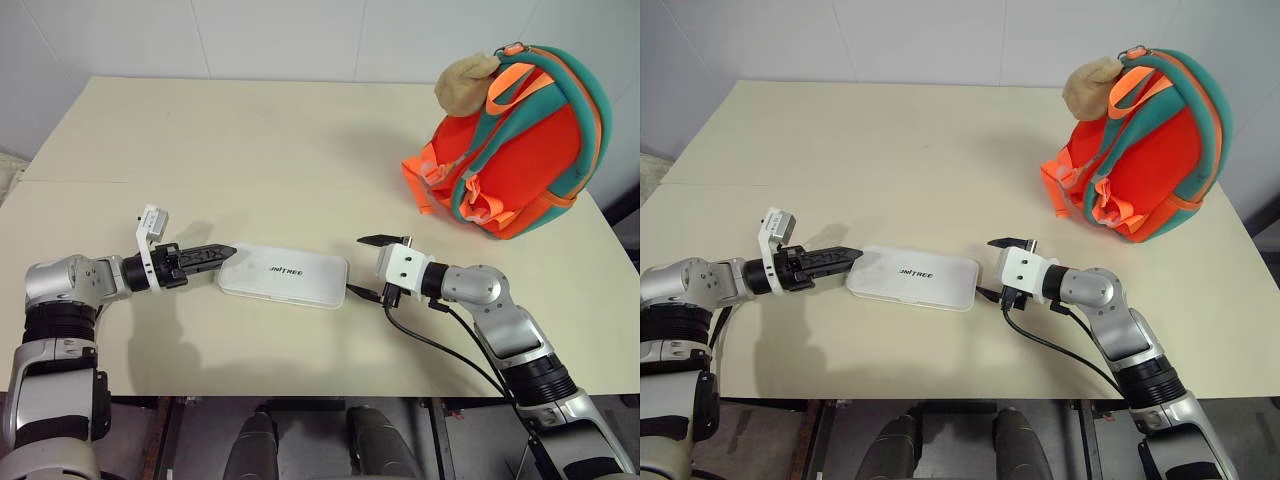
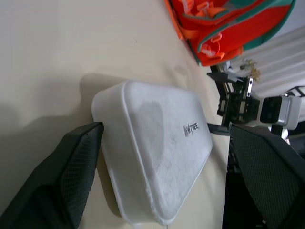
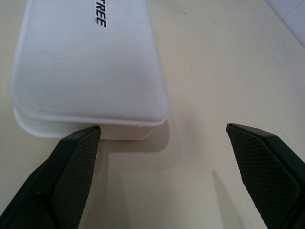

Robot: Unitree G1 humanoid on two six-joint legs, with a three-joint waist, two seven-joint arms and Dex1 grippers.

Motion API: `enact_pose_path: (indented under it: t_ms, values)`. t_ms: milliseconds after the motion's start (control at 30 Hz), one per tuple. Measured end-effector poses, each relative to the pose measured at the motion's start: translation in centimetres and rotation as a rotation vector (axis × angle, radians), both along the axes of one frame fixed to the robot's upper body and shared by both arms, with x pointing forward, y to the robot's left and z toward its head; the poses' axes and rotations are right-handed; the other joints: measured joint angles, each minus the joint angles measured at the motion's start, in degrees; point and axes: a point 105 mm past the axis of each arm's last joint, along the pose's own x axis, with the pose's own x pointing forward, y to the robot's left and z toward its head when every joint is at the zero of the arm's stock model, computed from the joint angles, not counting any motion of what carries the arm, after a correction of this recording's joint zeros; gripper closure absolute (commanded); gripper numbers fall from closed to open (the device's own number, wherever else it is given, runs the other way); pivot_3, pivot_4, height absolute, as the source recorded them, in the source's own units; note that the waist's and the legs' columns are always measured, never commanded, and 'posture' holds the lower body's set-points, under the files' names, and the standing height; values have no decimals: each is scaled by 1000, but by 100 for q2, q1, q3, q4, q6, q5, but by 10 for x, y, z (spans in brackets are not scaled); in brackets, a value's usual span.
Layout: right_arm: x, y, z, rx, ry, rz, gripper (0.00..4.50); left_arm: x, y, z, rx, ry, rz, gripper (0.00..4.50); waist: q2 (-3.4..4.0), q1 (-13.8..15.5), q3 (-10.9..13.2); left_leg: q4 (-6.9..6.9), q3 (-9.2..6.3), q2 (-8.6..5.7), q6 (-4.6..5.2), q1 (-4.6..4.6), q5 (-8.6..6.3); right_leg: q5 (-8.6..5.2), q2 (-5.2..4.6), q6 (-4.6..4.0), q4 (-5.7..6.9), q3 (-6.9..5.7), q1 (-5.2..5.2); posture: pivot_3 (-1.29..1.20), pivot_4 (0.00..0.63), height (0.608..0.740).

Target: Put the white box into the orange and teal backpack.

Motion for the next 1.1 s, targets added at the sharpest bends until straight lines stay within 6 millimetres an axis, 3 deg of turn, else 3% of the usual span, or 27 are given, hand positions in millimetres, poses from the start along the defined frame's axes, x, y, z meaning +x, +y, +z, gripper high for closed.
enact_pose_path:
  t_ms: [700,1100]
  values:
    - [8,7,-7,-66,-46,29,34,1,-3,0,20,8,-14,0,-1,-7,0,2,0,0,-1,6,1,1,0,1,1,0,5,0,150,740]
    - [16,-4,-2,-111,-110,-12,34,1,-6,0,28,-1,-25,0,-2,21,-2,4,-1,-4,-2,6,1,1,-3,2,-2,0,9,0,150,740]
